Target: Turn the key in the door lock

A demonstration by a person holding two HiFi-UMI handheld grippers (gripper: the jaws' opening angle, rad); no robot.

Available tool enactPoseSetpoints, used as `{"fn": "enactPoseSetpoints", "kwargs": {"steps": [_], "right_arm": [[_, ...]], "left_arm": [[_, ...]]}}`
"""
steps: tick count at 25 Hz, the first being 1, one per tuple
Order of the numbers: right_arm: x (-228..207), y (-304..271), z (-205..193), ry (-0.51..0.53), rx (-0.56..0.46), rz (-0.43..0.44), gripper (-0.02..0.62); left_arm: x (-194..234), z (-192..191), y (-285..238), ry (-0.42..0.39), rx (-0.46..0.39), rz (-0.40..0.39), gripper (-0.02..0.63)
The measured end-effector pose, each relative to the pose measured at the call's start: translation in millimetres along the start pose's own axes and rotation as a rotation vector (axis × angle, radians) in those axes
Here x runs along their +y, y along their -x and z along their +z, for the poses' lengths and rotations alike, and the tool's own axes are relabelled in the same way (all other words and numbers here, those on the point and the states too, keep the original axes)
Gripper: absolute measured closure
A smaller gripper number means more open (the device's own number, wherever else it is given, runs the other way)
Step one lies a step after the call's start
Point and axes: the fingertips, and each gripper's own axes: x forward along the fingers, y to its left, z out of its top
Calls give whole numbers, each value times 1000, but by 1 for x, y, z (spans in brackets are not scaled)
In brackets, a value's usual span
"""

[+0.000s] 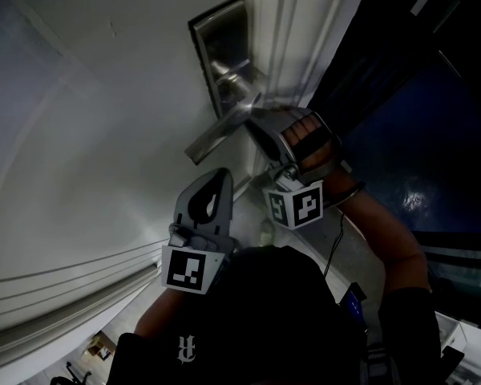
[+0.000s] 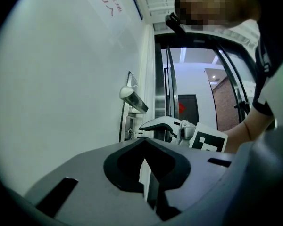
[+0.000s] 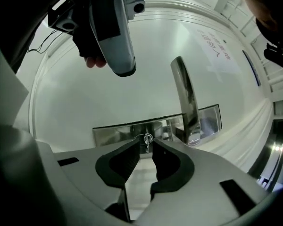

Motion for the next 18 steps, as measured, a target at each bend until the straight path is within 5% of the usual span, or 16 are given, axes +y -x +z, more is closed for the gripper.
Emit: {"fn": "enactPoseSetpoints", "kwargs": {"steps": [13,18], "right_arm": [[-3,-12,0,7,17,-56,572],[-6,-12,-1,-217,1,1,575]], "left_arm": [[5,-2,0,8,2,3,600],[6,-1,-1,9,-1,-1,600]]}}
